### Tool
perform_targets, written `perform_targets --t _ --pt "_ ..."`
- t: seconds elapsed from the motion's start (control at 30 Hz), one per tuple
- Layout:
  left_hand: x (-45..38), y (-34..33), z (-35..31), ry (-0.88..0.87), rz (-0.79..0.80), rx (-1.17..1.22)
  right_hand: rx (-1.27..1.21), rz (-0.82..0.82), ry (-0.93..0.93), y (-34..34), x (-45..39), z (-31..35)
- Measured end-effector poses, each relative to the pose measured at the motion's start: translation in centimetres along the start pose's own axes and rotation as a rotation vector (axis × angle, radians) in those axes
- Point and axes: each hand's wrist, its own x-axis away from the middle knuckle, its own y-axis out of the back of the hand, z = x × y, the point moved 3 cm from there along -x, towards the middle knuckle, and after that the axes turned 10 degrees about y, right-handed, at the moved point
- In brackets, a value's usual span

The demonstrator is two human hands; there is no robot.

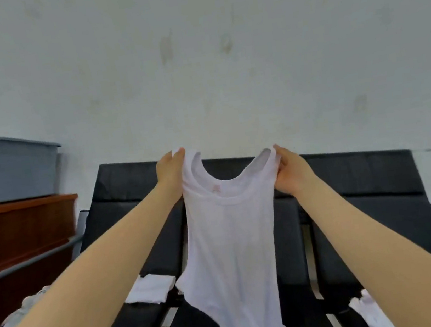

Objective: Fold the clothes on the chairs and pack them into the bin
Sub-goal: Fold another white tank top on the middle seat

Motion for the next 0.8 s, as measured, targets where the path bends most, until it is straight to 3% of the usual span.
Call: perform_targets --t 0.17,0.4,0.57,0.8 --pt "1.3 -1.4 -9.3 -0.232 0.042 0.077 -0.114 0.004 0.164 -3.5 0.1 8.2" --pt "2.0 -2.8 -13.6 -0.291 0.054 0.141 -0.139 -0.034 0.334 -5.6 -1.1 13.5" --pt "0.2 -2.9 -8.6 -0.199 0.091 0.080 -0.115 -0.056 0.217 -2.5 -1.7 9.1" --pt "-4.1 -3.3 3.8 0.056 0.066 -0.055 0.027 -0.218 -0.054 5.5 -2.0 -1.0"
